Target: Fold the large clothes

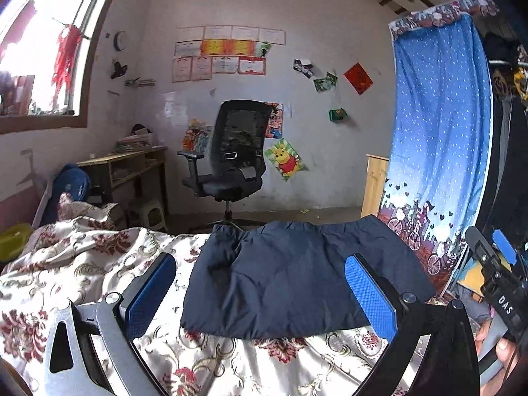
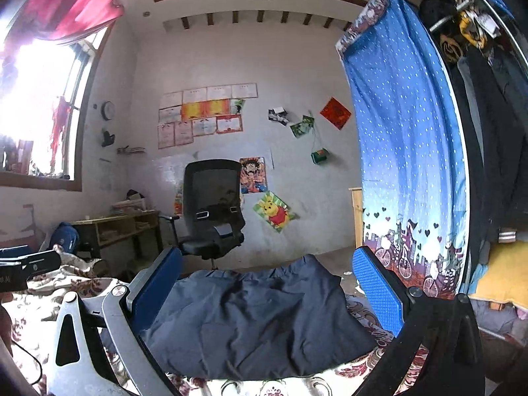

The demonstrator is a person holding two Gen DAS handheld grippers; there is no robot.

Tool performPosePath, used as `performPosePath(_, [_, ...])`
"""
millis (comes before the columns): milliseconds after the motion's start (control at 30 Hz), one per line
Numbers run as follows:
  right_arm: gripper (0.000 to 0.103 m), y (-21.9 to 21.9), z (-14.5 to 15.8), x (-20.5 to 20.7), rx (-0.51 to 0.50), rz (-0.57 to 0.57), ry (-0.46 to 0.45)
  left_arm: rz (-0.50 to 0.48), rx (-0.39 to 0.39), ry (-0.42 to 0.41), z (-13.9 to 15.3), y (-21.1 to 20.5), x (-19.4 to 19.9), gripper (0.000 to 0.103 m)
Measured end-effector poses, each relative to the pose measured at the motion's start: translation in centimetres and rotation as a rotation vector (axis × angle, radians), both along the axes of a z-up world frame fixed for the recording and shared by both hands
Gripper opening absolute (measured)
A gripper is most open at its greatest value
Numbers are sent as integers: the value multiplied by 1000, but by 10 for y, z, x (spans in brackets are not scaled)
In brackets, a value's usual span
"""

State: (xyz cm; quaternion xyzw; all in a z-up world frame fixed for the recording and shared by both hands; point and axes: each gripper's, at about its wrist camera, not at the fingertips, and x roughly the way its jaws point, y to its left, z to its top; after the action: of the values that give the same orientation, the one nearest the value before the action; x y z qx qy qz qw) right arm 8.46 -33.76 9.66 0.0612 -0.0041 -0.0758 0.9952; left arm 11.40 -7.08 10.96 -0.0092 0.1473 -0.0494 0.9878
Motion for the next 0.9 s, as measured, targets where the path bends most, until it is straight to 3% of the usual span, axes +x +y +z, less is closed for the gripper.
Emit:
performPosePath(200, [102,6,0,-23,1,12,-4,29,-11,16,-6,11,-18,103])
performPosePath(900, [102,24,-14,-73,-49,49,83,18,59,11,-32,22,-68,103])
